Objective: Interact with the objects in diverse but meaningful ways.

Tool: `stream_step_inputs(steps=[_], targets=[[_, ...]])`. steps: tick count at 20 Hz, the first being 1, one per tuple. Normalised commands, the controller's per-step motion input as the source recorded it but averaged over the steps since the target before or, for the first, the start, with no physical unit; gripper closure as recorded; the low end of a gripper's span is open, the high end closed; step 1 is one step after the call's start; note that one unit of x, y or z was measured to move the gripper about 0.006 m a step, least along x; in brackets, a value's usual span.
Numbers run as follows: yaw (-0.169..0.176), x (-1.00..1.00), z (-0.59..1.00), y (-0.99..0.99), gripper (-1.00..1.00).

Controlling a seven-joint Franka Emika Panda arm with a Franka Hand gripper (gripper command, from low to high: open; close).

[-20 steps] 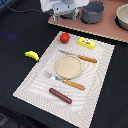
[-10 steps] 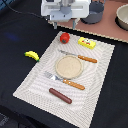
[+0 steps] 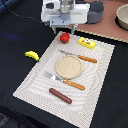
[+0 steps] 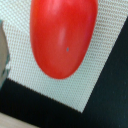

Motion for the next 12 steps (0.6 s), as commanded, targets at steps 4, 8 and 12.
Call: stream_step_inputs(steps=[4,8,12], targets=[[-0.042,0.2,-0.2,0.0,-1.0],[-0.052,0.22,-0.18,0.0,1.0],[-0.05,0.25,-0.16,0.0,1.0]])
